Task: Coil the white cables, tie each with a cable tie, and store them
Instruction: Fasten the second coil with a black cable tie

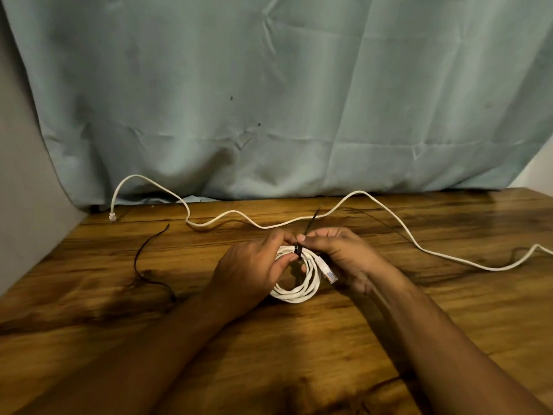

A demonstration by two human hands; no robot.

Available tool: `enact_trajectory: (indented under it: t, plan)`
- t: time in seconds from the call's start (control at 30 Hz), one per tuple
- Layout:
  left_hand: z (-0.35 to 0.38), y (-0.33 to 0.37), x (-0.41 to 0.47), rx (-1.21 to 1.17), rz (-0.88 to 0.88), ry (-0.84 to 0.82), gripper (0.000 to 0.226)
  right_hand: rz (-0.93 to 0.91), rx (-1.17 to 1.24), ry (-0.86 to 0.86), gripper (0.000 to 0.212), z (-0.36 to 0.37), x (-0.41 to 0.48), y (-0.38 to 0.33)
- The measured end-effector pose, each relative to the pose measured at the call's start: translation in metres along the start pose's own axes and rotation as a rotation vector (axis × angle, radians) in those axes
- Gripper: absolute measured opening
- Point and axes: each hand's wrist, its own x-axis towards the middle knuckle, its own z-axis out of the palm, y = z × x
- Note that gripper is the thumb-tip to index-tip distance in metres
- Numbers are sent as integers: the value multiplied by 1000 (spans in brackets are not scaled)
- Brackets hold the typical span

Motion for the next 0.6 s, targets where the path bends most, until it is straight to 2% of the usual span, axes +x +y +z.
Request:
enact_trajectory:
  t: [0.27, 0.4, 0.53, 0.6]
  plan:
    - [-2, 6, -2, -106, 28, 10, 31, 203, 56, -40, 16, -3, 5, 3]
    - [-3, 7, -1, -159, -8, -36, 29, 201, -10, -38, 7, -3, 7, 7]
    - [-3, 4, 0, -182, -39, -100, 32, 154, -60, 12, 36, -3, 10, 10]
    - [-3, 5, 0, -209, -51, -130, 32, 119, -78, 54, 38, -2, 11, 13]
